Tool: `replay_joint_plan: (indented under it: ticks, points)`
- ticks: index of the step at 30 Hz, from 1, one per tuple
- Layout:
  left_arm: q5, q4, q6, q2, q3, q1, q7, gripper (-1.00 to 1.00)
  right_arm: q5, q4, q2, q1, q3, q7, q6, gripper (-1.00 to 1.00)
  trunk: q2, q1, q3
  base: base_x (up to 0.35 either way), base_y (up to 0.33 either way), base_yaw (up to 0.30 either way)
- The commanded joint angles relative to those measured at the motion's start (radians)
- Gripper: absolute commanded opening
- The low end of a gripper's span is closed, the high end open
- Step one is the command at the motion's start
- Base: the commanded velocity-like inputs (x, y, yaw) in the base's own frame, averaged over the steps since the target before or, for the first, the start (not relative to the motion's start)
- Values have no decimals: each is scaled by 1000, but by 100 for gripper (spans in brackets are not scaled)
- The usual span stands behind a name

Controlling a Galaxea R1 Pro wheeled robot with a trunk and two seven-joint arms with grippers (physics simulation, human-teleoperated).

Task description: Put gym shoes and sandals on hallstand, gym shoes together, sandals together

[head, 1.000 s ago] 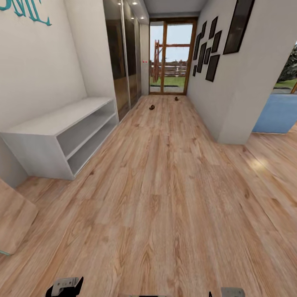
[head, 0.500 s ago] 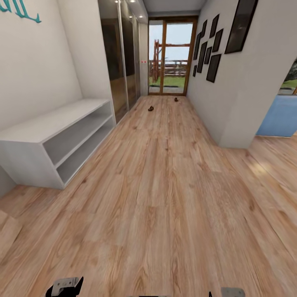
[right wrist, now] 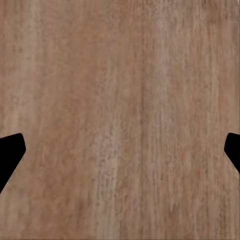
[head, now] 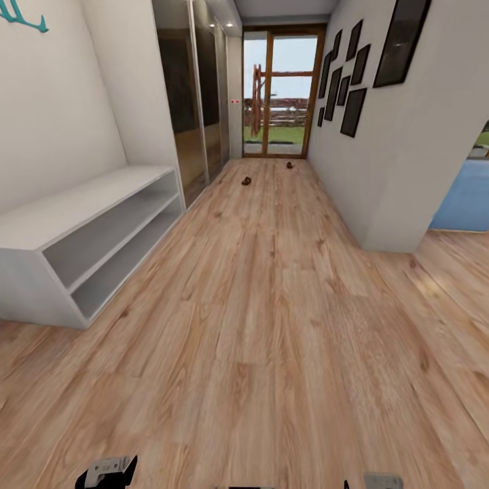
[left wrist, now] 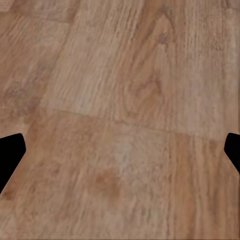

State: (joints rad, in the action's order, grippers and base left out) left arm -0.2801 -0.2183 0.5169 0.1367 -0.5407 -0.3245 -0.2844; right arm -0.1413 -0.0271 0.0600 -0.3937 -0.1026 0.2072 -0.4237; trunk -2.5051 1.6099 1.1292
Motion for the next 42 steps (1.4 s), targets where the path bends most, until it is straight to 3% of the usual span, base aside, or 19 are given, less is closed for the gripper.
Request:
replay_joint_plan:
  ticks: [1, 42]
  points:
    - [-7, 0, 3, 0, -9, -1, -5, 100, -11, 1, 0, -1, -8, 3, -3, 100, 0, 0, 1, 336, -100, 0]
    - [-8, 1, 3, 0, -8, -1, -5, 100, -11, 1, 0, -1, -8, 3, -3, 100, 0, 0, 1, 336, -103, 0]
